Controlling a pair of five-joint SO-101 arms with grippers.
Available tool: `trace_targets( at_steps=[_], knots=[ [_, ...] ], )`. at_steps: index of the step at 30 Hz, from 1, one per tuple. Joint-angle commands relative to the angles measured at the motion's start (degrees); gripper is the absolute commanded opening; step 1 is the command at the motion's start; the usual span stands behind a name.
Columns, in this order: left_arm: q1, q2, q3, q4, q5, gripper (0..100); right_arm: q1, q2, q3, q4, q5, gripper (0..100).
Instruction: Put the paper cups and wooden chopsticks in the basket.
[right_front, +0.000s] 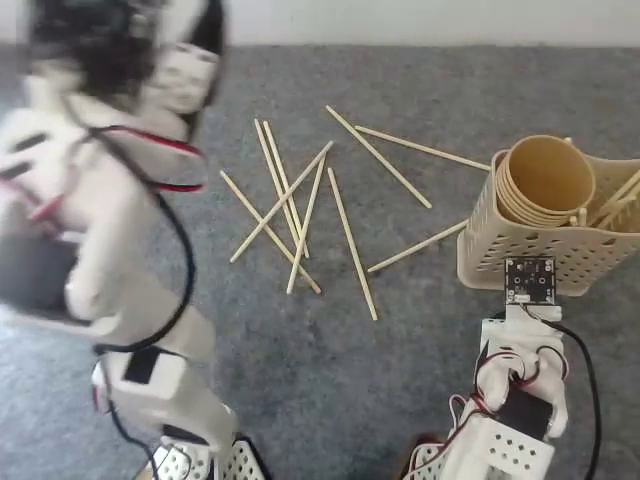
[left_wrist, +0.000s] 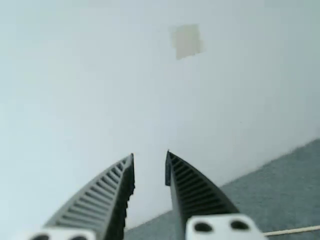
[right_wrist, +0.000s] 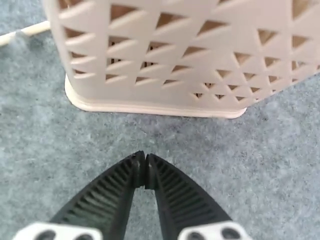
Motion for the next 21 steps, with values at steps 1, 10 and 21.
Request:
trace_targets(
  at_steps=[1,10,21],
  knots=[
    [-8.0,-3.7,3.8,1.4,1.1,9,-0.4,-0.7,-0.4,-1.0,0.5,0.7],
    [-23.3,-16.9,31.5,1.4,1.1,1,-0.4,-0.7,-0.4,-0.7,0.5,0.7],
    [-18.1,-37.4,91.4,-13.8,0.7,1,-2.2,-0.7,0.1,-0.7,0.7,0.7]
  ],
)
